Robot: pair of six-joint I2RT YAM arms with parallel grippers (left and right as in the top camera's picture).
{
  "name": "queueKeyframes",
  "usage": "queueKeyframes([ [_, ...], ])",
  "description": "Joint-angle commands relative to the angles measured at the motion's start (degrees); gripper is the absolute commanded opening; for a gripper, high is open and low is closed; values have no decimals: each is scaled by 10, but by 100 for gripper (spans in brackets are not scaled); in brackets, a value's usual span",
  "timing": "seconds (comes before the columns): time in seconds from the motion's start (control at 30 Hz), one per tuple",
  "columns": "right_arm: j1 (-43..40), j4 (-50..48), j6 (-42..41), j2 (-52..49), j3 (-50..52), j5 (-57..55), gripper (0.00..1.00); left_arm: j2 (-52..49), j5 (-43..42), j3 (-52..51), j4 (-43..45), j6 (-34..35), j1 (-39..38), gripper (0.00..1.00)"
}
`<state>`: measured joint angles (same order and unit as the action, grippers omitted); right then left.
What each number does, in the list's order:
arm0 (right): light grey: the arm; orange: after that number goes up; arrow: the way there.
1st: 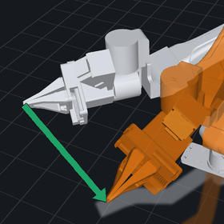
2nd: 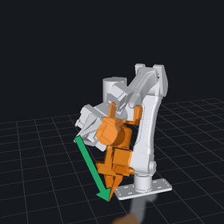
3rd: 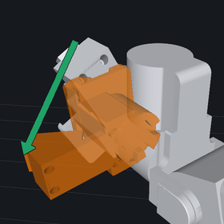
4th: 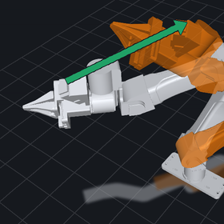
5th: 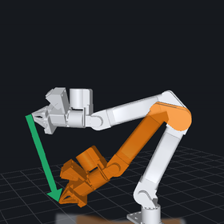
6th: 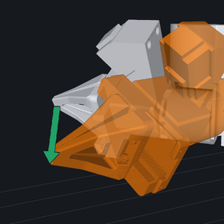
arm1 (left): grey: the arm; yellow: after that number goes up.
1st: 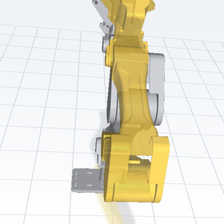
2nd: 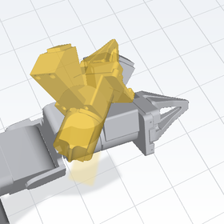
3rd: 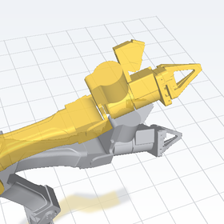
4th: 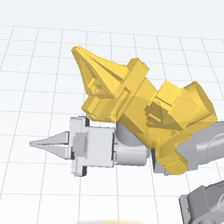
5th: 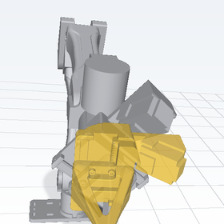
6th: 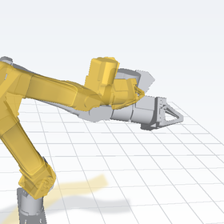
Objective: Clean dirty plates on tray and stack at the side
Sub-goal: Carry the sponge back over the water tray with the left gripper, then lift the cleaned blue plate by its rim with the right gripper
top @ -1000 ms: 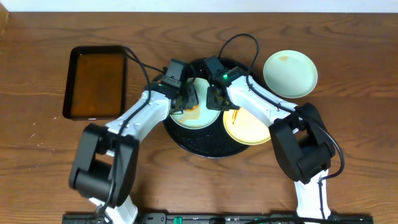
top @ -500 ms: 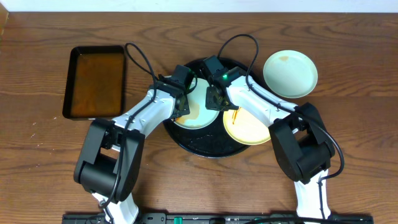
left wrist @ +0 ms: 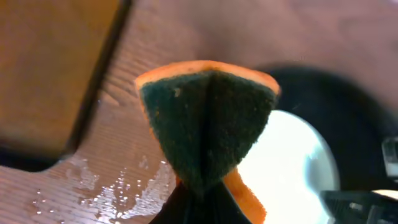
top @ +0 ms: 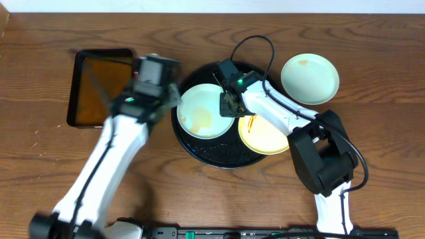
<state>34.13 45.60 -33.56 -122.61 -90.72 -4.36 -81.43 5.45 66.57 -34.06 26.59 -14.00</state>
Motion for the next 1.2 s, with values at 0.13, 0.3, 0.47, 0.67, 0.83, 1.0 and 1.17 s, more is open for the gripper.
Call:
queueKeyframes([
  [0.13, 10, 19, 205, 64, -69, -64, 1, 44, -81, 12, -56, -12, 193, 8],
  [0.3, 32, 38, 209, 85, -87, -150, 1, 39, -85, 12, -75, -12, 240, 8],
  [0.47, 60, 52, 210, 106, -110, -237, 1, 39, -91, 12, -74, -13, 244, 8],
  [0.67, 93, 52, 327, 127, -162, -385, 1, 39, -91, 12, -74, -12, 244, 8],
  [0.83, 99, 59, 319, 127, -169, -394, 1, 39, -91, 12, -75, -12, 244, 7],
  [1.0, 38, 75, 227, 124, -169, -180, 9, 39, -91, 12, -75, -12, 244, 7],
  [1.17, -79, 80, 132, 68, -168, 83, 58, 39, -91, 12, -75, -12, 244, 8],
])
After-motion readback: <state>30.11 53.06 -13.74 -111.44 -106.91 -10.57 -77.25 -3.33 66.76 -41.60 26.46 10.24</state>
